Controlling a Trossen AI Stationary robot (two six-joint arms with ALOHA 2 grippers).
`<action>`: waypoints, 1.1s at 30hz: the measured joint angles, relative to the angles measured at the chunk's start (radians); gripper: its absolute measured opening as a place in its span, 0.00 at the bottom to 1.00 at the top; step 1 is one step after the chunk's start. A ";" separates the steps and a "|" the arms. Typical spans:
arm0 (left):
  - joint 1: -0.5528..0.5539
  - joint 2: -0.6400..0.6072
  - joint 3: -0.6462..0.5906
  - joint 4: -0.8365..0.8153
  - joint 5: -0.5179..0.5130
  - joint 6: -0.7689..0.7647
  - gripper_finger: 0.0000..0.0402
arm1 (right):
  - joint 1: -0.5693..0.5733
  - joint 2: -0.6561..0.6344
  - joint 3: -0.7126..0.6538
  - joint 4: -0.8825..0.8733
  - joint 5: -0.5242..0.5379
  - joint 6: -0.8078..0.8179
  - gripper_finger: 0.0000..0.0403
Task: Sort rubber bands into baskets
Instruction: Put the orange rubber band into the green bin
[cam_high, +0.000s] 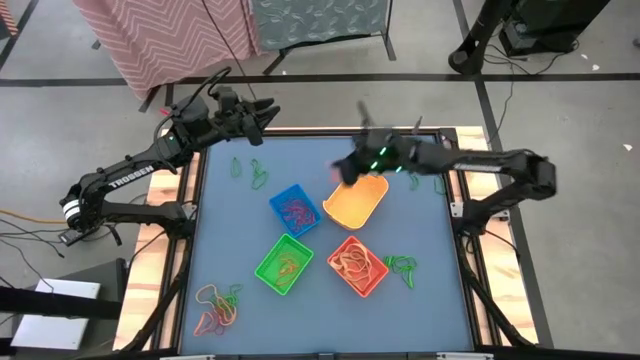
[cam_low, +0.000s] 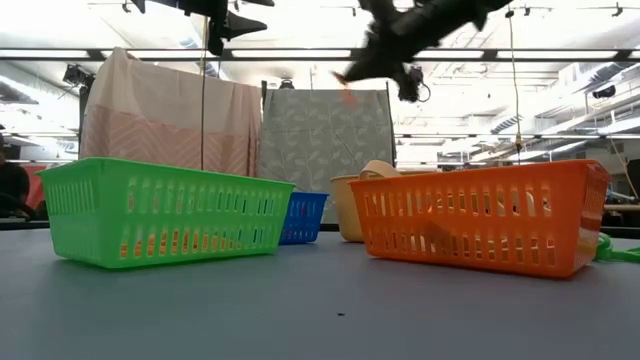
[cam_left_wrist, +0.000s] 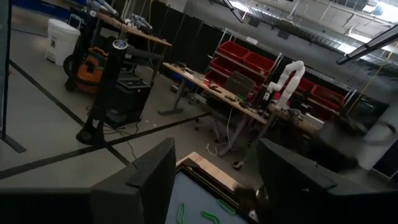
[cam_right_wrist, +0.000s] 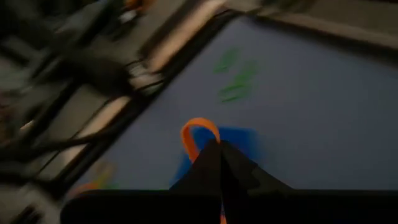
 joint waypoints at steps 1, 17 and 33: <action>0.000 0.000 0.000 -0.002 0.000 -0.003 0.57 | 0.039 0.035 0.000 0.059 -0.013 0.000 0.00; 0.000 0.000 0.000 -0.039 0.000 -0.009 0.57 | 0.344 0.503 0.000 0.670 -0.140 0.098 0.00; 0.000 0.000 0.000 -0.036 0.127 -0.003 0.57 | 0.432 0.565 0.048 0.596 0.205 0.006 0.26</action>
